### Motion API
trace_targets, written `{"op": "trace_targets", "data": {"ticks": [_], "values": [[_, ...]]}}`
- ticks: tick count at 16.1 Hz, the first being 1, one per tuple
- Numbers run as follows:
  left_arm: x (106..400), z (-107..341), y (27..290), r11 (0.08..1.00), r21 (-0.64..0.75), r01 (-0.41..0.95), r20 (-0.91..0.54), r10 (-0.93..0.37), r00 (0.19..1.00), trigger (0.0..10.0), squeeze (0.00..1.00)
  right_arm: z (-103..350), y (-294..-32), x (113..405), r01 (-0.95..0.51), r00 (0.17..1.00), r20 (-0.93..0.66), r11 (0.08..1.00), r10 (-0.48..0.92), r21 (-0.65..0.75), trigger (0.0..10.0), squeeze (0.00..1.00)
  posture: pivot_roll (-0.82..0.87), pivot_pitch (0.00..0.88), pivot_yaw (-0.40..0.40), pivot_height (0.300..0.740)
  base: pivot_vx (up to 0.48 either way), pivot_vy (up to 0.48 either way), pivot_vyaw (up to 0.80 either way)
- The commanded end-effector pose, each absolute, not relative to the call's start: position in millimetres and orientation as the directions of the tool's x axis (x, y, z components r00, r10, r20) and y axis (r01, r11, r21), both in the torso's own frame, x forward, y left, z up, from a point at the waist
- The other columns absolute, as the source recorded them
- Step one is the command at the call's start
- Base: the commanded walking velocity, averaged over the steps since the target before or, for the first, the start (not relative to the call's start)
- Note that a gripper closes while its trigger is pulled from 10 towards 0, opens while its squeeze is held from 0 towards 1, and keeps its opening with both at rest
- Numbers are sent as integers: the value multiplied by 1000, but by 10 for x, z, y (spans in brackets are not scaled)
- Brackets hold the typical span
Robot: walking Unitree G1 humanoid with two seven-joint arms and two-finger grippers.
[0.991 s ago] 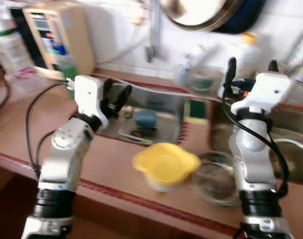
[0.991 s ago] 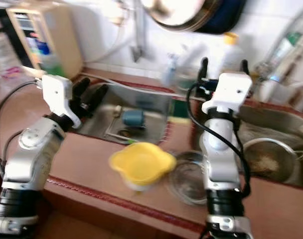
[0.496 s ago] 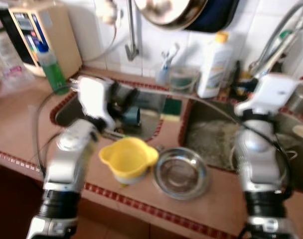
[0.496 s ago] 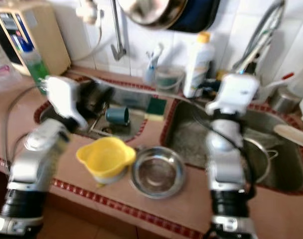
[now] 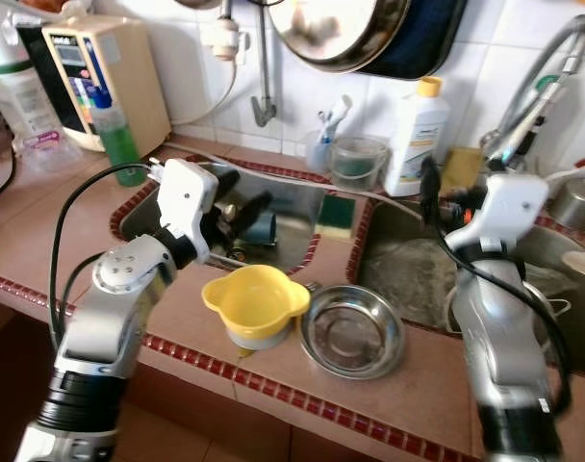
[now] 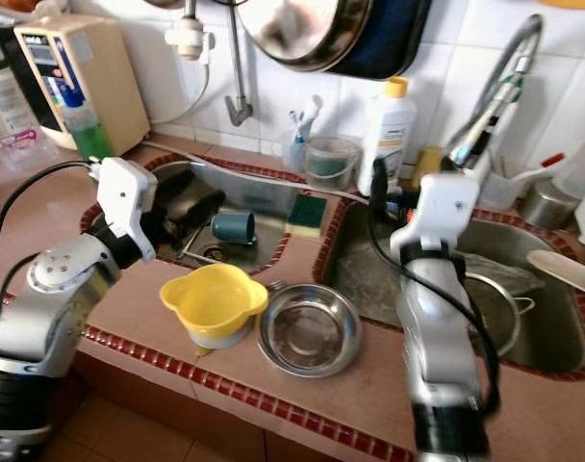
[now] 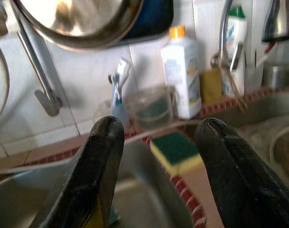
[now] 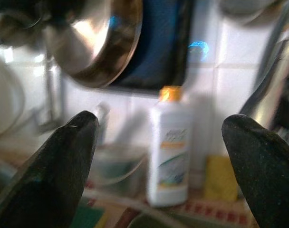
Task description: Kitchen organization
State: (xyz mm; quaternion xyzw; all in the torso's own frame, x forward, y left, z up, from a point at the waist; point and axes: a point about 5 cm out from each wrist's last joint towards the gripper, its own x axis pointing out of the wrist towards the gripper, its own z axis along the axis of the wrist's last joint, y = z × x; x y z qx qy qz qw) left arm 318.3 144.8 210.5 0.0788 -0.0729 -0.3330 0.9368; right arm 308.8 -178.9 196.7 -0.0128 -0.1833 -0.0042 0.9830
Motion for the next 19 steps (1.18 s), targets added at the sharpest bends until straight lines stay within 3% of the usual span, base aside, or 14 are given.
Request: {"op": "trace_targets", "data": {"ticks": [1, 6, 9, 10, 15, 19], "values": [[3155, 2155, 1413, 736, 214, 642, 82, -668, 739, 10000, 0, 1970, -1747, 3041, -42, 936, 348, 999, 49, -28, 10000, 969, -168, 22, 23, 740, 0, 0, 0], [3093, 2050, 1417, 650, 235, 723, -15, -741, 671, 10000, 0, 1741, -1615, 2666, -336, 909, 226, 937, 349, -97, 10000, 1000, -185, 37, 41, 740, 0, 0, 0], [3061, 1981, 1435, 576, 244, 780, -102, -785, 611, 10000, 0, 1763, -1643, 2525, -423, 882, 183, 900, 435, -101, 10000, 1000, -190, 43, 53, 740, 0, 0, 0], [3064, 1959, 1449, 556, 254, 791, -136, -789, 599, 10000, 0, 1769, -1620, 2483, -459, 868, 169, 884, 467, -89, 10000, 0, -189, 44, 56, 740, 0, 0, 0], [3165, 1875, 1553, 519, 266, 812, -252, -775, 579, 10000, 0, 1667, -1483, 2232, -627, 774, 64, 777, 630, -55, 10000, 0, -193, 53, 69, 740, 0, 0, 0], [3273, 1781, 1621, 513, 195, 836, -349, -760, 548, 10000, 0, 1627, -1427, 2043, -716, 698, 2, 698, 716, -23, 10000, 0, -206, 65, 81, 740, 0, 0, 0]]}}
